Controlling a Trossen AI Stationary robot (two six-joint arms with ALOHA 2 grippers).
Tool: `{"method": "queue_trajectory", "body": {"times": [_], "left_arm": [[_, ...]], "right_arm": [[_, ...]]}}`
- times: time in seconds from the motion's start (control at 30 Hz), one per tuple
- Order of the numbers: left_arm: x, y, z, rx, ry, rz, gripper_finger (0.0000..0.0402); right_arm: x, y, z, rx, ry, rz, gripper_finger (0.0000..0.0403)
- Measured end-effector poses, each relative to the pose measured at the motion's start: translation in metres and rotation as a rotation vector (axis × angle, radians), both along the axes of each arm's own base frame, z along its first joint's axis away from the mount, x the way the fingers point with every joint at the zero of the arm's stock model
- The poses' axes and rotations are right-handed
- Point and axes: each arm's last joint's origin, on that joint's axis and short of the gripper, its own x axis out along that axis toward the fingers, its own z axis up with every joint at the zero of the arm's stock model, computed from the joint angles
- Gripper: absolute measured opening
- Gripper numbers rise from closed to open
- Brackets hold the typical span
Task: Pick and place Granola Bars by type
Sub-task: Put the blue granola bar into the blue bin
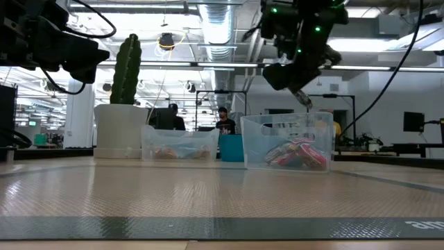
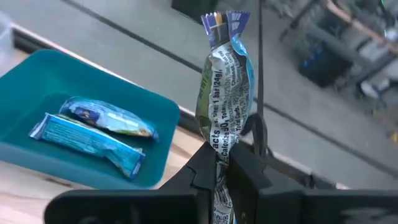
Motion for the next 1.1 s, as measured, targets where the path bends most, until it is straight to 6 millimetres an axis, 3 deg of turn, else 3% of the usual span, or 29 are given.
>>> {"method": "queue_trajectory", "body": {"times": [0.33, 0.83, 1.1], "left_arm": [[0.0, 0.0, 0.0, 0.0, 0.0, -0.001, 0.0135], [0.0, 0.0, 0.0, 0.0, 0.0, 0.0, 0.0135], [0.0, 0.0, 0.0, 0.0, 0.0, 0.0, 0.0135]], "right_arm": [[0.02, -0.025, 0.012, 0.022, 0.209, 0.268, 0.0021], [0.079, -0.066, -0.004, 0.13, 0.552, 0.708, 0.0022], [0.092, -0.072, -0.016, 0.198, 0.676, 0.763, 0.0023]]}}
